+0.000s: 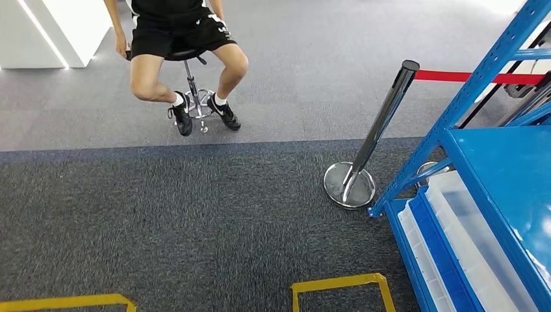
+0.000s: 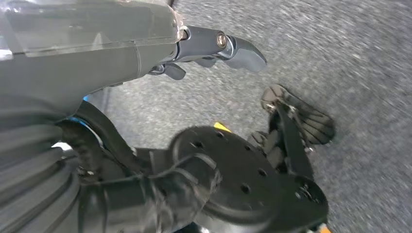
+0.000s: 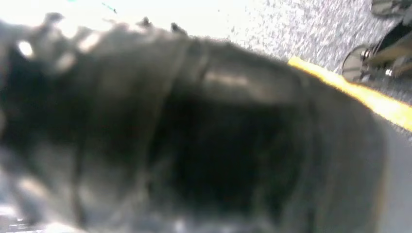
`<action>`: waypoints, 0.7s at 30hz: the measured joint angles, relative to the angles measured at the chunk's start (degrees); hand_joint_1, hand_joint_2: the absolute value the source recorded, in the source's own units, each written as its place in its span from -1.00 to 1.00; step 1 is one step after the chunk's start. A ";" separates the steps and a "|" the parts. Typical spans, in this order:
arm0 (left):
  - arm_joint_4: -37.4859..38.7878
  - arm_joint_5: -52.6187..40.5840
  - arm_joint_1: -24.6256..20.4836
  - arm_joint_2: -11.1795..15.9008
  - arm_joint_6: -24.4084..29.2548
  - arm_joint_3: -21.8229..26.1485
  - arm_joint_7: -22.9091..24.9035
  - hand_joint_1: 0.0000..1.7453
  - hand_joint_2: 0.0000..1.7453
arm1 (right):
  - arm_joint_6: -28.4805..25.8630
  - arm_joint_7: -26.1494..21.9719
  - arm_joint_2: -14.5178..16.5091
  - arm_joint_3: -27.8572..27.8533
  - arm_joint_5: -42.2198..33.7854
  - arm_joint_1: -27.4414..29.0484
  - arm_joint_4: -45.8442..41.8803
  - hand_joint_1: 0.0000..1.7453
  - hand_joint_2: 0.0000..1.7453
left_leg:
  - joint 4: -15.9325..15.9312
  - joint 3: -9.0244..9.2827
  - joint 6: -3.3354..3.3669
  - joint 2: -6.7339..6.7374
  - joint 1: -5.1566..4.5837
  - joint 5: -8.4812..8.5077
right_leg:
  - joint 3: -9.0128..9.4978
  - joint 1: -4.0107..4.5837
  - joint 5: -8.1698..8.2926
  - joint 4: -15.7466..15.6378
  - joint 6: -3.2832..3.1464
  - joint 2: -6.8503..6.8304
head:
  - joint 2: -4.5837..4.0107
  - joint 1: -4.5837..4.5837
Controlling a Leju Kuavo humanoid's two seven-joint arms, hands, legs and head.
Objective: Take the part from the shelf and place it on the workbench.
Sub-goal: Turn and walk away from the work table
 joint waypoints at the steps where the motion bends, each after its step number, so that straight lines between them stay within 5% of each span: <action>1: -0.67 -0.39 0.15 -0.40 -0.29 -0.10 -0.12 -1.00 1.00 | -0.22 -0.04 0.07 0.00 0.03 0.17 0.02 -1.00 -1.00 | -0.39 0.15 0.38 0.56 0.02 0.34 | -0.21 -0.06 -0.13 0.18 0.26 -0.59 | 0.00 0.00; 4: -0.39 -2.57 -1.01 -1.63 -2.22 0.90 -3.19 -1.00 1.00 | -1.67 -0.23 0.80 0.01 0.19 0.16 0.06 -1.00 -1.00 | -1.41 0.17 1.38 2.28 0.03 1.23 | -3.28 -0.04 -4.03 6.25 0.75 -4.92 | 0.00 0.06; 6: 2.58 -4.54 -3.19 -2.27 -3.93 2.90 -7.01 -1.00 1.00 | -2.45 -0.47 1.63 -0.01 0.13 -0.09 0.04 -1.00 -1.00 | -1.42 -0.19 1.49 3.61 -0.15 1.29 | -6.67 -0.04 -7.27 13.35 1.10 -5.97 | 0.00 0.06; 7: 4.20 -5.40 -4.19 -2.52 -4.61 3.95 -8.38 -1.00 1.00 | -2.74 -0.66 2.03 -0.05 -0.03 -0.13 0.03 -1.00 -1.00 | -1.40 -0.29 1.48 4.36 -0.22 1.24 | -7.47 -0.08 -7.65 15.23 1.22 -6.09 | 0.00 0.07; 9: 6.07 -6.12 -5.34 -2.91 -5.29 5.23 -8.96 -1.00 0.00 | -3.22 -0.98 2.69 -0.26 -0.64 -0.10 0.04 -1.00 -1.00 | -1.37 -0.23 1.38 5.86 -0.30 1.02 | -5.72 -0.16 -5.45 12.59 1.31 -6.62 | 0.00 0.06; 11: 6.54 -5.94 -5.37 -3.26 -5.35 5.49 -7.69 -1.00 -1.00 | -3.77 -1.17 3.11 -0.66 -1.36 -0.08 0.04 -1.00 -1.00 | -1.27 0.14 1.04 7.18 -0.41 0.65 | -1.10 -0.02 -2.17 4.59 1.07 -8.75 | 0.00 0.05; 13: 6.56 -6.02 -5.04 -3.48 -5.60 5.46 -6.28 -1.00 -1.00 | -4.20 -1.23 3.28 -1.08 -1.87 -0.05 0.03 -1.00 -1.00 | -1.09 0.52 0.42 8.22 -0.56 0.26 | 1.38 0.41 -0.88 -0.16 0.46 -10.34 | 0.01 0.05; 15: 6.60 -6.56 -5.00 -3.58 -6.19 5.55 -5.59 -1.00 -1.00 | -4.41 -1.13 3.34 -1.49 -2.15 0.19 0.06 -1.00 -1.00 | -1.11 0.89 -0.21 9.11 -0.55 0.08 | 1.28 0.72 -0.83 -0.66 -0.14 -9.71 | 0.01 0.05; 17: 6.79 -7.32 -5.34 -3.63 -6.84 5.83 -5.52 -1.00 0.00 | -4.51 -0.92 3.45 -1.91 -2.32 0.43 0.11 -1.00 -1.00 | -0.61 0.91 -0.87 8.34 -0.38 -0.50 | 1.34 0.44 -0.51 -1.06 -0.80 -8.61 | 0.00 0.07; 19: 7.25 -8.15 -5.69 -3.64 -7.45 6.48 -5.79 -1.00 1.00 | -4.68 -0.73 3.67 -2.14 -2.44 0.45 0.14 -1.00 -1.00 | 3.39 -0.72 -1.40 5.16 -0.09 -3.25 | 1.45 0.13 -0.10 -1.51 -1.51 -7.51 | 0.01 0.05; 21: 7.95 -8.87 -5.95 -3.65 -7.86 7.34 -6.04 -1.00 1.00 | -5.04 -0.49 3.92 -2.21 -2.50 0.38 0.15 -1.00 -1.00 | 10.83 -4.09 -1.63 2.86 0.13 -6.98 | 1.29 0.25 0.00 -1.50 -1.86 -6.28 | 0.01 0.04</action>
